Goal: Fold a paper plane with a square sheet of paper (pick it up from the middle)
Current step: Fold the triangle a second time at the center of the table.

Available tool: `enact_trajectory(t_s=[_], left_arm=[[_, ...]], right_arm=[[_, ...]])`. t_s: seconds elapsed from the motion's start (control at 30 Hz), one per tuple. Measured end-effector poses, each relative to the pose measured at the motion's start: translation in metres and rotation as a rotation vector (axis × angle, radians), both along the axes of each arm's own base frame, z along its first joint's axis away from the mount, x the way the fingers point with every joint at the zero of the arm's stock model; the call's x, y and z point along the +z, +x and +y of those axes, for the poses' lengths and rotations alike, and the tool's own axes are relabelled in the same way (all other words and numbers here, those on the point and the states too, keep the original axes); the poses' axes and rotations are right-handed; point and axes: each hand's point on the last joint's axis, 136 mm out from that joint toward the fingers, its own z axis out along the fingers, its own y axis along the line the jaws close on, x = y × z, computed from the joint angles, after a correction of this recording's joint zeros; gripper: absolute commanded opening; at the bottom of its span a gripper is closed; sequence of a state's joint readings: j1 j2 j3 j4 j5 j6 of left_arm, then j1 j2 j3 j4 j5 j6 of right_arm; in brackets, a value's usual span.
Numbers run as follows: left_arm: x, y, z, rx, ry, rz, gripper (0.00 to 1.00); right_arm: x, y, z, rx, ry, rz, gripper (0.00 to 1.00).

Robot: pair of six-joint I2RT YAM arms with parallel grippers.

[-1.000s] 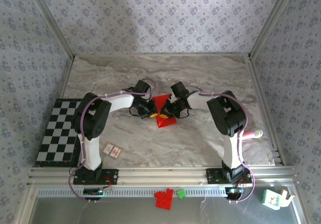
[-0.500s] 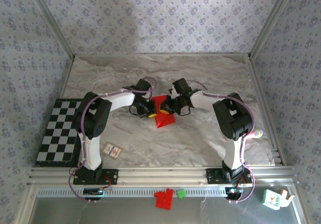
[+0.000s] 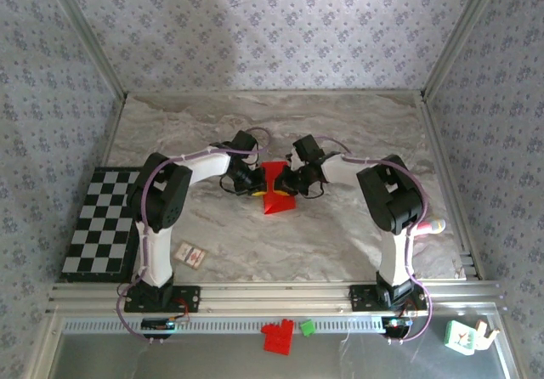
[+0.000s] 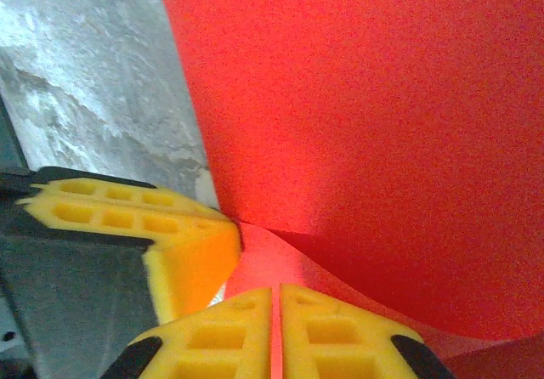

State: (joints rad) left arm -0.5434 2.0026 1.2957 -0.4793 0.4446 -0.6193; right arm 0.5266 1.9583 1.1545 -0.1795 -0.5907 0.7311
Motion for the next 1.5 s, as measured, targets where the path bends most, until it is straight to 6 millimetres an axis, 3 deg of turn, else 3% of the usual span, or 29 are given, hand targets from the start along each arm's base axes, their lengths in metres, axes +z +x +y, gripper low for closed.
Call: enact_trajectory(t_s=[0.57, 0.77, 0.93, 1.17, 1.5], left_arm=[[0.002, 0.002, -0.001, 0.004, -0.001, 0.008, 0.0], [0.026, 0.006, -0.004, 0.069, -0.058, -0.033, 0.09], [0.043, -0.011, -0.008, 0.114, -0.141, -0.029, 0.15], [0.028, -0.042, -0.019, 0.091, -0.155, 0.048, 0.15], [0.026, -0.051, -0.021, 0.062, -0.15, 0.062, 0.13]], right_arm=[[-0.013, -0.005, 0.001, 0.018, -0.023, 0.015, 0.09], [-0.015, -0.006, 0.001, 0.012, -0.037, 0.013, 0.09], [-0.015, -0.006, 0.0, -0.004, -0.042, 0.025, 0.09], [-0.016, -0.006, 0.0, -0.016, -0.058, 0.05, 0.09], [-0.016, -0.006, 0.0, -0.026, -0.068, 0.077, 0.08]])
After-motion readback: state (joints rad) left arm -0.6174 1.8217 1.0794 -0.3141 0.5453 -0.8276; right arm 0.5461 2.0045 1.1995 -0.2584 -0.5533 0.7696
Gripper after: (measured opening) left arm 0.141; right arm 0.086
